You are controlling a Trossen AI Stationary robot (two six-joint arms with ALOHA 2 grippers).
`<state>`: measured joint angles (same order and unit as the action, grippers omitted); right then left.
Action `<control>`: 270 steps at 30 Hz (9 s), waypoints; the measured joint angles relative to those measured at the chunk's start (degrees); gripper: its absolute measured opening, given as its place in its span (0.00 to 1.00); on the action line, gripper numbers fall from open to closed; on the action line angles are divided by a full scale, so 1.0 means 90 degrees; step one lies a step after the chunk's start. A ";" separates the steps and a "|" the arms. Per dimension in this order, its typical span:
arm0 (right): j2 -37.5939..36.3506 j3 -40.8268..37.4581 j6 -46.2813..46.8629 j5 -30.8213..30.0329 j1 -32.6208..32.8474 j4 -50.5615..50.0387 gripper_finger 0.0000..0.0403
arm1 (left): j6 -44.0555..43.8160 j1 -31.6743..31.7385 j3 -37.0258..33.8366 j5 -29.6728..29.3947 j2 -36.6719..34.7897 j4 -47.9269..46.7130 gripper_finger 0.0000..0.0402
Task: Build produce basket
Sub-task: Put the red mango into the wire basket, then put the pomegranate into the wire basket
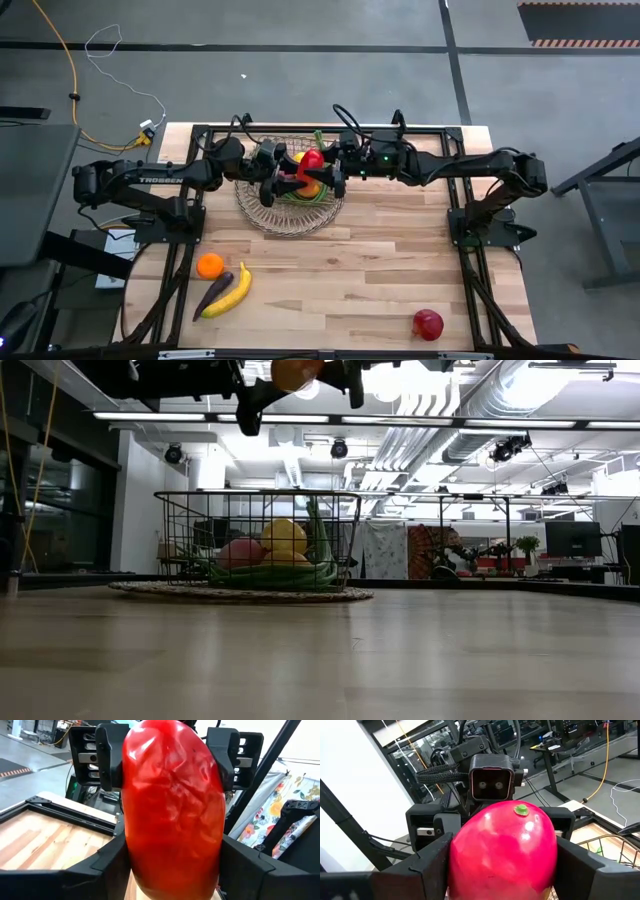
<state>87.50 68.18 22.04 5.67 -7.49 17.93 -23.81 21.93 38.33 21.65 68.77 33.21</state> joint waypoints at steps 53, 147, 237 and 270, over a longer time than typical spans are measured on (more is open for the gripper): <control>-0.4738 -0.3676 0.0718 0.0221 -0.0665 -0.1635 0.89 | 0.1040 0.0990 -0.0002 -0.0771 -0.1908 -0.1986 0.55; -0.5170 -0.4289 0.1199 -0.0215 -0.0665 -0.0620 0.89 | 0.0317 0.0227 0.1778 -0.2165 -0.1317 -0.5099 0.78; -0.4996 -0.3778 0.3252 0.1885 -0.0569 -0.0957 0.89 | 0.0165 -0.0355 -0.1304 -0.3084 -0.3082 -0.1489 0.01; -0.0525 -0.2356 1.2384 0.1468 0.6377 -0.5024 0.89 | 0.0027 -0.0359 -0.1304 -0.1877 -0.3075 -0.2242 0.00</control>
<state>82.78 46.98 133.49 18.89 49.91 -27.28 -23.57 18.70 26.59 4.75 41.10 13.04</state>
